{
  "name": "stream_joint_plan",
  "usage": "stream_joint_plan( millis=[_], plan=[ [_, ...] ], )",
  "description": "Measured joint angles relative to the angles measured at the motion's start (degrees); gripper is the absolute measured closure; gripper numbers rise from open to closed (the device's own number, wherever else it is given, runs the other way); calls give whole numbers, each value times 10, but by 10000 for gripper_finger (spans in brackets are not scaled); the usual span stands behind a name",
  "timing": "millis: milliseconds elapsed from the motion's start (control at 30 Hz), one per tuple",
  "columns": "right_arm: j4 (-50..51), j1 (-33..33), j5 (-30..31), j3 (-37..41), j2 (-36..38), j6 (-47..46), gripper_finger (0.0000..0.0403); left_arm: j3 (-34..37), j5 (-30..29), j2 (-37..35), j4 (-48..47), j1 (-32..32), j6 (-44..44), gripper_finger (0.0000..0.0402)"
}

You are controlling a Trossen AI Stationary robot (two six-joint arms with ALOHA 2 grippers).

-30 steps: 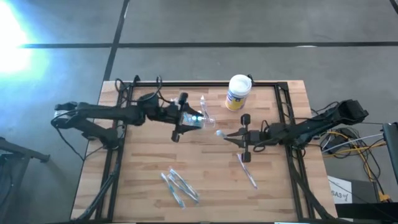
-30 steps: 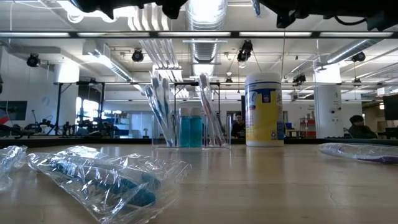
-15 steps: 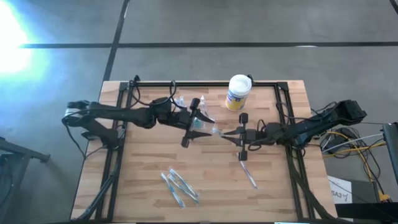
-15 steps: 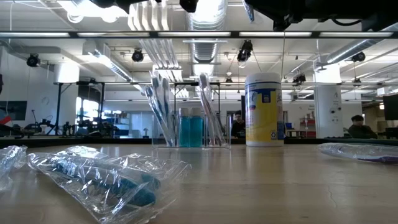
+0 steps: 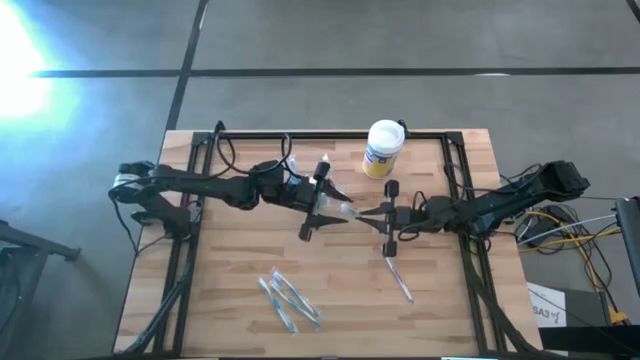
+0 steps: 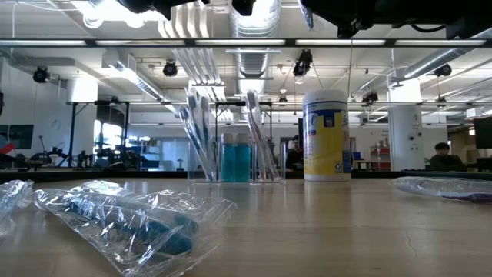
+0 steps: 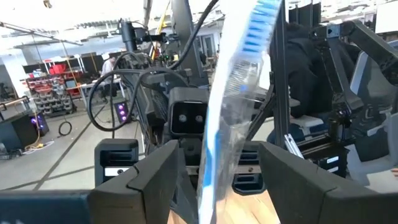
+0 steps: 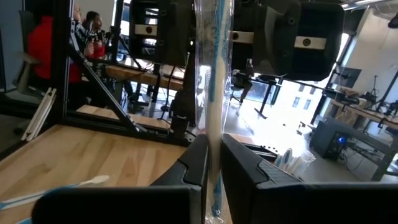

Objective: Pick & Place toothbrushing station
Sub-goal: Put the blue toothbrush into the transparent organizer

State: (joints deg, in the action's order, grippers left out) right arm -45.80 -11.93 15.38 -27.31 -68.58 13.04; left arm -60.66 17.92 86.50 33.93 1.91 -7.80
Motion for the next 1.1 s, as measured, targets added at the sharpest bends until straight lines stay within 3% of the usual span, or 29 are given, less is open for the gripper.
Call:
stream_joint_plan(
  millis=[1100],
  plan=[
    [-54, 11, 13, 1, -29, 2, 376, -7, -18, 27, 42, -2, 10, 189]
  ],
)
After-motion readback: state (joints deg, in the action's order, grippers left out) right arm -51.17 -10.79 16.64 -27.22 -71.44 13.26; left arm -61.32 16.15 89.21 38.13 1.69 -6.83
